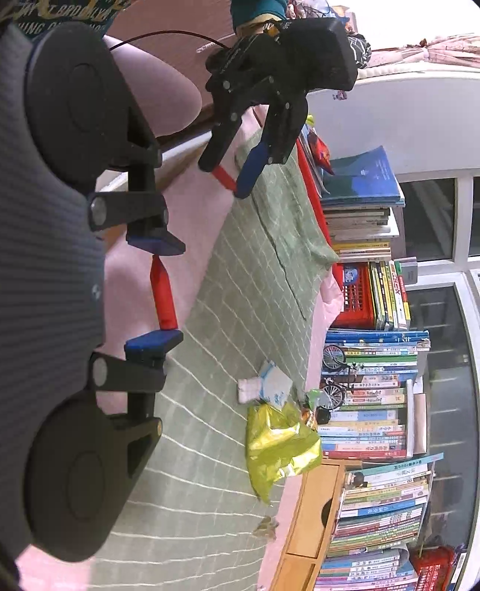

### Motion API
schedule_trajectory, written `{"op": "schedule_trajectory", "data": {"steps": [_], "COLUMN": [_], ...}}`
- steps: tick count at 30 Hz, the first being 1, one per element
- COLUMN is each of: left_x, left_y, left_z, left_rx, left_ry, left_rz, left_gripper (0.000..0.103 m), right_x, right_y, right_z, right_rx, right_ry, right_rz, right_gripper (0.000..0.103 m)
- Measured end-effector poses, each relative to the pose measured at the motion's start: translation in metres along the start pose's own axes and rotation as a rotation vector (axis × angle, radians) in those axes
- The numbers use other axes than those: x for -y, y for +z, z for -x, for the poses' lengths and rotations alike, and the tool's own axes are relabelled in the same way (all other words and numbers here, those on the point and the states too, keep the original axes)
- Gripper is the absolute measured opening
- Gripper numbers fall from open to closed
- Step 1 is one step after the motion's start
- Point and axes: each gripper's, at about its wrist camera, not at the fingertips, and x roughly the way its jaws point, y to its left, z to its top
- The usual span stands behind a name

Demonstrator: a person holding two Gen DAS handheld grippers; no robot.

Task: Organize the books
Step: 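Carry both red sticks in both tools past the bed edge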

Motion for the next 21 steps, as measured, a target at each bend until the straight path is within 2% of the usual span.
{"op": "schedule_trajectory", "data": {"steps": [10, 14, 21], "left_x": [0.044, 0.057, 0.067], "left_y": [-0.017, -0.026, -0.045], "left_z": [0.015, 0.017, 0.01], "left_rx": [-0.012, -0.01, -0.058], "left_ry": [-0.046, -0.081, -0.112], "left_rz": [-0.043, -0.033, -0.008], "left_gripper": [0.042, 0.042, 0.042], "right_x": [-0.046, -0.06, -0.073], "right_y": [-0.018, -0.024, -0.037], "right_z": [0.021, 0.024, 0.02], "right_rx": [-0.014, -0.047, -0.078], "right_ry": [0.072, 0.088, 0.11], "right_rz": [-0.03, -0.02, -0.039], "right_gripper": [0.048, 0.048, 0.048]}}
